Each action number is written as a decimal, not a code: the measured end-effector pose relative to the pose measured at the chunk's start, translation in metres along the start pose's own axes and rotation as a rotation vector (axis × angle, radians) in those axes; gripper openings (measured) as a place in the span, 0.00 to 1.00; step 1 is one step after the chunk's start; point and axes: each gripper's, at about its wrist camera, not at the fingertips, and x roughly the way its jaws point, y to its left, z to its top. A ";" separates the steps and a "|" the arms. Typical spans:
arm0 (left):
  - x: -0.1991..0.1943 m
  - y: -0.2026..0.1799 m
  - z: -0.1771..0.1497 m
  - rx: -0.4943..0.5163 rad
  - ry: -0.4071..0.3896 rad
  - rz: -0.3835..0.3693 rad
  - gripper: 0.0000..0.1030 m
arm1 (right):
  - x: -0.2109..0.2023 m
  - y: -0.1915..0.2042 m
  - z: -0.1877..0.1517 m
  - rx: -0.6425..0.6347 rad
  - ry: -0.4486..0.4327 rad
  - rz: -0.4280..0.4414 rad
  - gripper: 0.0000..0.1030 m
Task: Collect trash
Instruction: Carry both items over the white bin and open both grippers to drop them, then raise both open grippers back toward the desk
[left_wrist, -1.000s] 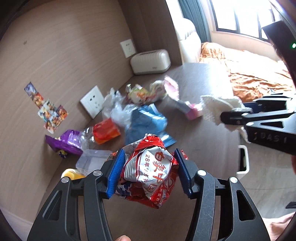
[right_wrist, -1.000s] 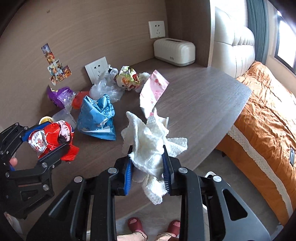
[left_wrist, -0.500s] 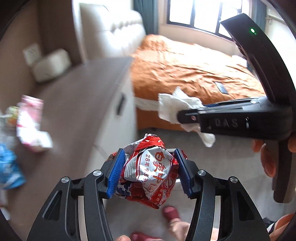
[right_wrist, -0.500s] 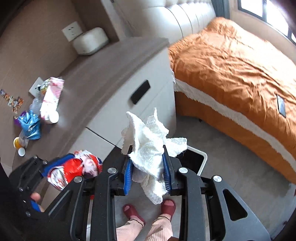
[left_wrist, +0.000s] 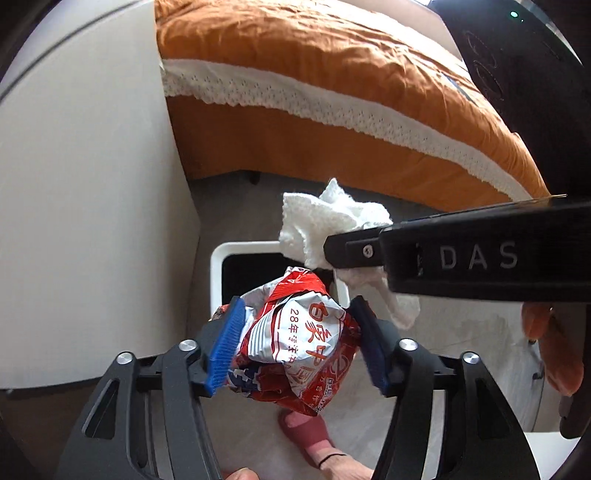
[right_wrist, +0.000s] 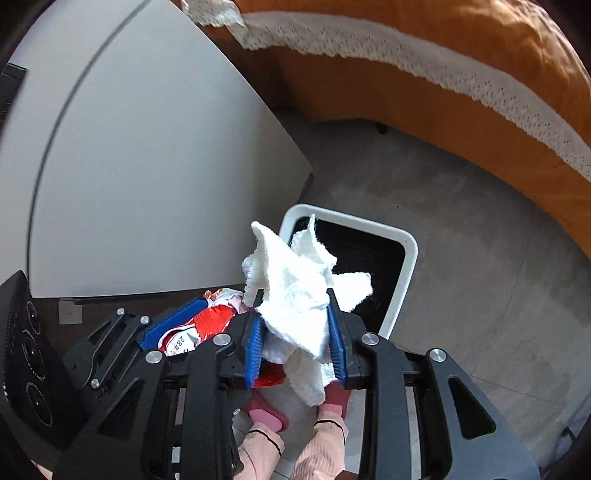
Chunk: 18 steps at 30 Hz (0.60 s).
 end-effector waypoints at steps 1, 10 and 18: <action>0.010 -0.001 -0.003 0.001 0.008 -0.009 0.83 | 0.013 -0.005 0.000 0.011 0.023 0.002 0.78; 0.033 -0.003 -0.017 0.033 0.065 0.030 0.95 | 0.024 -0.025 -0.012 0.064 0.020 -0.047 0.95; -0.045 -0.007 0.004 -0.043 -0.021 0.063 0.95 | -0.070 0.009 -0.016 0.018 -0.144 -0.076 0.95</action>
